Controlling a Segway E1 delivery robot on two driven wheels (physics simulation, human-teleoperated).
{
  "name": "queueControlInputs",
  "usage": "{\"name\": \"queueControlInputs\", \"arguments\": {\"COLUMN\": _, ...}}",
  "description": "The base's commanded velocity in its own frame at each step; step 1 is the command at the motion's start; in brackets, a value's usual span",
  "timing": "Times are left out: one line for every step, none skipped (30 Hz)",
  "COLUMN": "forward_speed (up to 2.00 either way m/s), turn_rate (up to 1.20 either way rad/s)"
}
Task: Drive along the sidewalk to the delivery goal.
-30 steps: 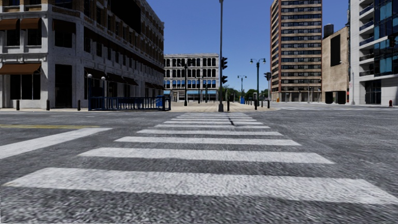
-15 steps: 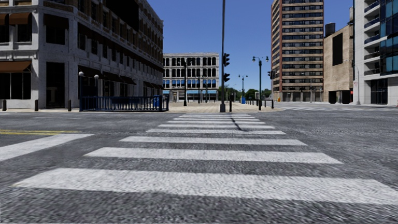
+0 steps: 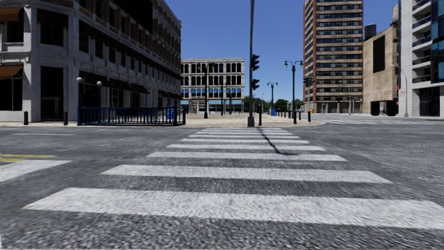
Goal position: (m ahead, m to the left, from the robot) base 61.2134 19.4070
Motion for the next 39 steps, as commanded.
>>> {"name": "queueControlInputs", "arguments": {"forward_speed": 2.00, "turn_rate": -0.15}}
{"name": "queueControlInputs", "arguments": {"forward_speed": 2.00, "turn_rate": -0.15}}
{"name": "queueControlInputs", "arguments": {"forward_speed": 2.00, "turn_rate": -0.15}}
{"name": "queueControlInputs", "arguments": {"forward_speed": 2.00, "turn_rate": -0.15}}
{"name": "queueControlInputs", "arguments": {"forward_speed": 2.00, "turn_rate": -0.15}}
{"name": "queueControlInputs", "arguments": {"forward_speed": 2.00, "turn_rate": -0.15}}
{"name": "queueControlInputs", "arguments": {"forward_speed": 2.00, "turn_rate": -0.15}}
{"name": "queueControlInputs", "arguments": {"forward_speed": 2.00, "turn_rate": -0.14}}
{"name": "queueControlInputs", "arguments": {"forward_speed": 2.00, "turn_rate": -0.14}}
{"name": "queueControlInputs", "arguments": {"forward_speed": 2.00, "turn_rate": -0.01}}
{"name": "queueControlInputs", "arguments": {"forward_speed": 2.00, "turn_rate": 0.00}}
{"name": "queueControlInputs", "arguments": {"forward_speed": 2.00, "turn_rate": 0.00}}
{"name": "queueControlInputs", "arguments": {"forward_speed": 2.00, "turn_rate": 0.00}}
{"name": "queueControlInputs", "arguments": {"forward_speed": 2.00, "turn_rate": 0.00}}
{"name": "queueControlInputs", "arguments": {"forward_speed": 2.00, "turn_rate": 0.00}}
{"name": "queueControlInputs", "arguments": {"forward_speed": 2.00, "turn_rate": 0.00}}
{"name": "queueControlInputs", "arguments": {"forward_speed": 2.00, "turn_rate": 0.00}}
{"name": "queueControlInputs", "arguments": {"forward_speed": 2.00, "turn_rate": 0.00}}
{"name": "queueControlInputs", "arguments": {"forward_speed": 2.00, "turn_rate": 0.00}}
{"name": "queueControlInputs", "arguments": {"forward_speed": 2.00, "turn_rate": 0.00}}
{"name": "queueControlInputs", "arguments": {"forward_speed": 2.00, "turn_rate": 0.00}}
{"name": "queueControlInputs", "arguments": {"forward_speed": 2.00, "turn_rate": 0.00}}
{"name": "queueControlInputs", "arguments": {"forward_speed": 2.00, "turn_rate": 0.00}}
{"name": "queueControlInputs", "arguments": {"forward_speed": 2.00, "turn_rate": 0.00}}
{"name": "queueControlInputs", "arguments": {"forward_speed": 2.00, "turn_rate": 0.00}}
{"name": "queueControlInputs", "arguments": {"forward_speed": 2.00, "turn_rate": 0.00}}
{"name": "queueControlInputs", "arguments": {"forward_speed": 2.00, "turn_rate": 0.00}}
{"name": "queueControlInputs", "arguments": {"forward_speed": 2.00, "turn_rate": 0.00}}
{"name": "queueControlInputs", "arguments": {"forward_speed": 2.00, "turn_rate": 0.00}}
{"name": "queueControlInputs", "arguments": {"forward_speed": 2.00, "turn_rate": 0.00}}
{"name": "queueControlInputs", "arguments": {"forward_speed": 2.00, "turn_rate": 0.00}}
{"name": "queueControlInputs", "arguments": {"forward_speed": 2.00, "turn_rate": 0.00}}
{"name": "queueControlInputs", "arguments": {"forward_speed": 2.00, "turn_rate": 0.00}}
{"name": "queueControlInputs", "arguments": {"forward_speed": 2.00, "turn_rate": 0.00}}
{"name": "queueControlInputs", "arguments": {"forward_speed": 2.00, "turn_rate": 0.00}}
{"name": "queueControlInputs", "arguments": {"forward_speed": 2.00, "turn_rate": 0.00}}
{"name": "queueControlInputs", "arguments": {"forward_speed": 2.00, "turn_rate": 0.00}}
{"name": "queueControlInputs", "arguments": {"forward_speed": 2.00, "turn_rate": 0.00}}
{"name": "queueControlInputs", "arguments": {"forward_speed": 2.00, "turn_rate": 0.00}}
